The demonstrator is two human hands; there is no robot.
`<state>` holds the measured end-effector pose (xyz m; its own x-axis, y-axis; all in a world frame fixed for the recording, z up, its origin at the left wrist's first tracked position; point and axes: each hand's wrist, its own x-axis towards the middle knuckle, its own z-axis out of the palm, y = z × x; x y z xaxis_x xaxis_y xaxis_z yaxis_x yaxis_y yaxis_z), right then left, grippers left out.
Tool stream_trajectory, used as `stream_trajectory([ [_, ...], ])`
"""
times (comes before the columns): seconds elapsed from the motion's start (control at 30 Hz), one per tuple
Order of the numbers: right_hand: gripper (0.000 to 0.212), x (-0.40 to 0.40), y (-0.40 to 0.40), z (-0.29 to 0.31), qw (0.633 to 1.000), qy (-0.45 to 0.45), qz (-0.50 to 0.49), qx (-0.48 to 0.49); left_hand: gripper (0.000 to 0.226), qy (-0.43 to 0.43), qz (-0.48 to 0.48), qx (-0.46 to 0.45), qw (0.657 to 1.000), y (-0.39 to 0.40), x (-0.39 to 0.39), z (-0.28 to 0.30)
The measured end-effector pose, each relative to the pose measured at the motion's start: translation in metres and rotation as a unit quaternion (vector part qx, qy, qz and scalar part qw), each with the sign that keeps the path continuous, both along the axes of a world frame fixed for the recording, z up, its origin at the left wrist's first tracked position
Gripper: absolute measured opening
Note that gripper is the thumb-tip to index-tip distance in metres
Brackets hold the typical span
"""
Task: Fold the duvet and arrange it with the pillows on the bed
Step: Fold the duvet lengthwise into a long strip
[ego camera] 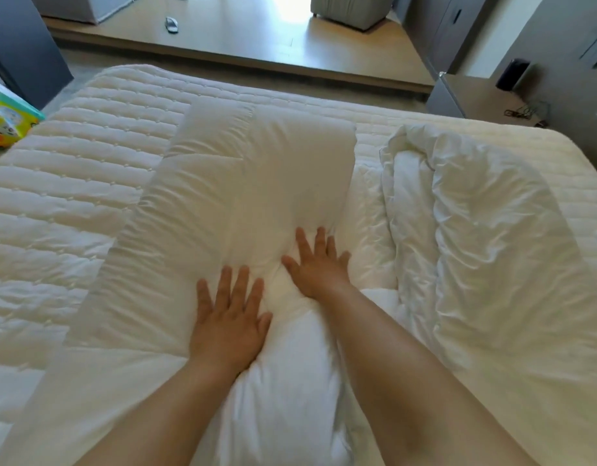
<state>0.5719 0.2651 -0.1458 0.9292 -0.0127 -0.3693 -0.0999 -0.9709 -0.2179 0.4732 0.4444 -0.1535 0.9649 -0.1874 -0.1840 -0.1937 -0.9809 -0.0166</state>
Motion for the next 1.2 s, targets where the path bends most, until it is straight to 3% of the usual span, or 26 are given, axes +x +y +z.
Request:
stream_trajectory([
  [0.1,0.077,0.005,-0.001,0.004,0.999,0.052,0.015,0.008,0.083,0.003,0.015,0.022,1.0,-0.003,0.008,-0.014],
  [0.2,0.081,-0.017,-0.008,0.037,0.998,0.046,0.029,0.042,0.084,0.01,0.021,0.025,0.999,0.002,0.013,-0.019],
  [0.37,0.071,-0.14,-0.059,0.106,0.991,-0.068,0.021,0.111,0.088,0.043,0.045,-0.038,0.997,-0.004,0.016,0.002],
  [0.5,0.06,-0.192,-0.15,0.11,0.964,-0.253,-0.076,0.003,0.092,0.049,-0.028,-0.178,0.982,-0.039,-0.03,0.036],
  [0.53,0.062,-0.193,-0.168,0.102,0.963,-0.247,-0.108,-0.03,0.09,0.052,-0.083,-0.162,0.982,-0.05,-0.049,0.037],
  [0.63,0.073,-0.189,-0.187,0.053,0.984,-0.108,-0.126,-0.061,0.079,0.065,-0.185,-0.072,0.978,-0.073,-0.091,0.008],
  [0.77,0.073,-0.18,-0.17,-0.004,0.991,-0.031,-0.091,-0.09,0.077,0.059,-0.156,-0.017,0.986,-0.098,-0.084,-0.007],
  [0.87,0.076,-0.171,-0.177,0.012,0.995,-0.007,-0.074,-0.064,0.076,0.082,-0.137,0.013,0.987,-0.111,-0.079,0.002],
  [0.93,0.084,-0.175,-0.193,0.038,0.997,-0.039,-0.055,0.027,0.07,0.08,-0.111,-0.013,0.991,-0.109,-0.073,0.015],
  [1.0,0.085,-0.18,-0.214,0.069,0.979,-0.144,-0.061,0.132,0.064,0.043,-0.066,-0.095,0.992,-0.101,-0.06,0.024],
  [1.1,0.055,-0.188,-0.314,0.095,0.924,-0.308,-0.17,0.146,0.064,-0.04,-0.029,-0.181,0.982,-0.135,-0.036,0.048],
  [1.2,0.041,-0.183,-0.391,0.099,0.881,-0.262,-0.347,0.188,0.064,-0.081,-0.034,-0.17,0.981,-0.138,-0.004,0.063],
])
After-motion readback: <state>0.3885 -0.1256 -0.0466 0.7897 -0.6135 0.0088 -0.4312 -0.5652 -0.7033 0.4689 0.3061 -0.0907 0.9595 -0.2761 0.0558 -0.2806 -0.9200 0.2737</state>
